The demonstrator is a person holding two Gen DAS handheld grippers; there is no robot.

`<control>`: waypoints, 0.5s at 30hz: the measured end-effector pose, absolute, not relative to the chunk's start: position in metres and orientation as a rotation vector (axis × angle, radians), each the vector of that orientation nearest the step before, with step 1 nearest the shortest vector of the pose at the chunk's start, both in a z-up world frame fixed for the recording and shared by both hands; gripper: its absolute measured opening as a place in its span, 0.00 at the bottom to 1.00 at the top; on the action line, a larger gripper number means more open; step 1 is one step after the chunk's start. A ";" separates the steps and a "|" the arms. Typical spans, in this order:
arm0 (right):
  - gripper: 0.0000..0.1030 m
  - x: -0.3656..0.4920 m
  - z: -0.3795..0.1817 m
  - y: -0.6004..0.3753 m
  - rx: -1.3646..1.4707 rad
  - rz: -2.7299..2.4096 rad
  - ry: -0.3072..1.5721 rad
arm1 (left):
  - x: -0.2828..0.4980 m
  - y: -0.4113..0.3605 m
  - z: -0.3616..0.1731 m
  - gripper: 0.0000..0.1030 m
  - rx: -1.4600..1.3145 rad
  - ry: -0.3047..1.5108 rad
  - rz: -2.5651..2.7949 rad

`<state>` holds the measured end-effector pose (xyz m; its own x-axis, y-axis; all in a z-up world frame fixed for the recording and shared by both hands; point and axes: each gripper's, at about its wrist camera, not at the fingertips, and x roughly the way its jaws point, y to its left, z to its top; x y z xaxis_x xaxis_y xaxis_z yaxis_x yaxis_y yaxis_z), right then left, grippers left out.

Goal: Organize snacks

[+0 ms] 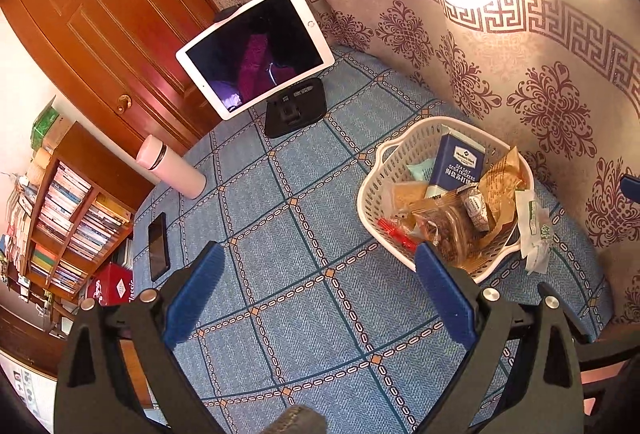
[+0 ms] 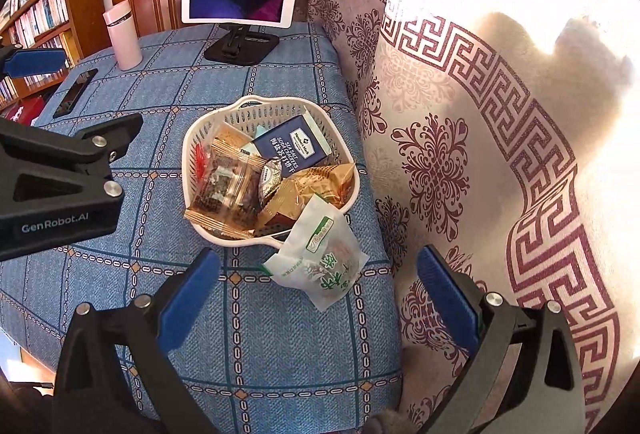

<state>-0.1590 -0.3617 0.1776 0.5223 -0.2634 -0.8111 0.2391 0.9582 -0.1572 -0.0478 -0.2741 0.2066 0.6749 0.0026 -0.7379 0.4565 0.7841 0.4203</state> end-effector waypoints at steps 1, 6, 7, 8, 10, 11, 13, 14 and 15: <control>0.95 -0.158 0.178 -0.361 -0.031 -0.300 0.977 | -0.047 -0.273 0.208 0.96 0.622 0.801 -0.280; 0.95 -0.156 0.177 -0.358 -0.042 -0.304 0.980 | -0.046 -0.272 0.209 0.96 0.621 0.803 -0.276; 0.95 -0.156 0.178 -0.358 -0.041 -0.306 0.980 | -0.046 -0.273 0.208 0.96 0.625 0.802 -0.274; 0.95 -0.156 0.178 -0.359 -0.040 -0.308 0.979 | -0.046 -0.273 0.208 0.96 0.626 0.803 -0.274; 0.95 -0.155 0.178 -0.359 -0.038 -0.314 0.981 | -0.045 -0.273 0.207 0.96 0.626 0.803 -0.277; 0.95 -0.155 0.178 -0.359 -0.037 -0.317 0.981 | -0.046 -0.273 0.207 0.96 0.628 0.803 -0.278; 0.95 -0.155 0.178 -0.360 -0.034 -0.319 0.982 | -0.045 -0.273 0.206 0.96 0.632 0.805 -0.279; 0.95 -0.155 0.178 -0.360 -0.035 -0.320 0.982 | -0.045 -0.274 0.205 0.96 0.636 0.805 -0.278; 0.95 -0.155 0.177 -0.360 -0.035 -0.320 0.983 | -0.045 -0.274 0.205 0.96 0.639 0.805 -0.277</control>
<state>-0.1547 -0.3596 0.1775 0.5118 -0.2814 -0.8117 0.2501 0.9527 -0.1725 -0.0450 -0.2744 0.2051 0.6703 0.0061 -0.7421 0.4615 0.7796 0.4233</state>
